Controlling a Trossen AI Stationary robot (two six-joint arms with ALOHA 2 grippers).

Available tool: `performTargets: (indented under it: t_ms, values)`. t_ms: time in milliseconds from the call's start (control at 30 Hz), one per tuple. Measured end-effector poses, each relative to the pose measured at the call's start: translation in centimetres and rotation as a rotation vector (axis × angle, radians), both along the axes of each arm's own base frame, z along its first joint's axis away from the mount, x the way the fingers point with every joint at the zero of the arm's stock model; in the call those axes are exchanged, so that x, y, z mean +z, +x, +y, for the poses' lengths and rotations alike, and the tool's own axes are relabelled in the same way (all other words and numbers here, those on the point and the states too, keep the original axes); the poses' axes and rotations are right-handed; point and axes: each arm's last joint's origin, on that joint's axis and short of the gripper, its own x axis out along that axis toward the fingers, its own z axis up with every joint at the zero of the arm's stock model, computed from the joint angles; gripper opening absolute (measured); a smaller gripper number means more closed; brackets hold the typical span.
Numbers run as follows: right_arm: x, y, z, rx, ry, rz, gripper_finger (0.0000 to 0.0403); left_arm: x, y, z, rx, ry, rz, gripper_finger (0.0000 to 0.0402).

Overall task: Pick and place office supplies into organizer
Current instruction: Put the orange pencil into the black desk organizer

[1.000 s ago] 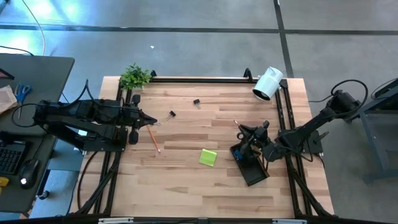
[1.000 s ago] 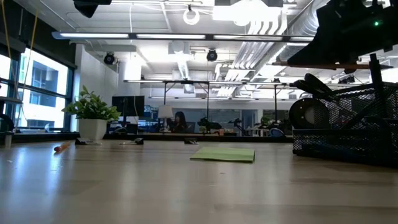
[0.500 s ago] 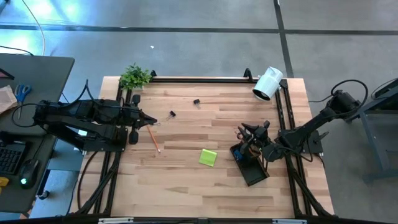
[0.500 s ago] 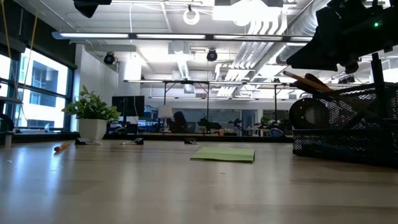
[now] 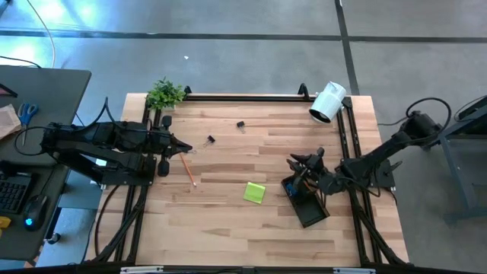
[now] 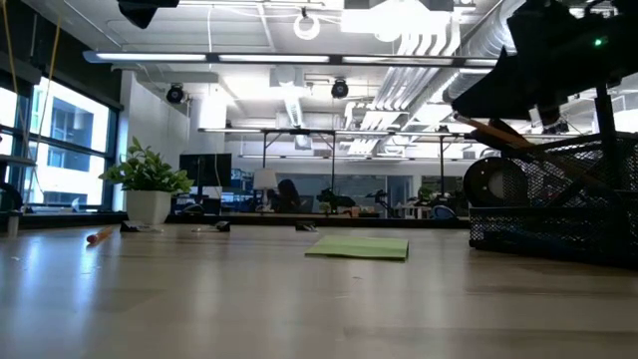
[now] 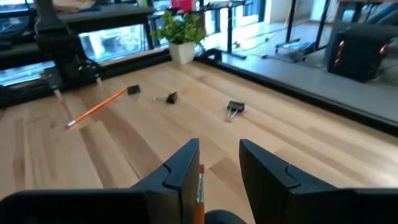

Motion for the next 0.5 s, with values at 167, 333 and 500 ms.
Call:
performTargets:
  t_ms: [167, 333, 500]
  values:
    - [0.5, 0.8, -0.6, 0.047, -0.014, 0.040, 0.0110, 0.0, 0.0, 0.0, 0.000, 0.000, 0.000, 0.0003]
    - [2.2, 2.0, -0.5, 0.095, -0.075, 0.130, 0.0110, 0.0, 0.0, 0.0, 0.001, -0.001, 0.000, 0.0003]
    - [4.7, 2.6, -0.2, 0.091, -0.096, 0.262, 0.0110, 0.0, 0.0, 0.0, 0.001, 0.000, 0.005, 0.0003]
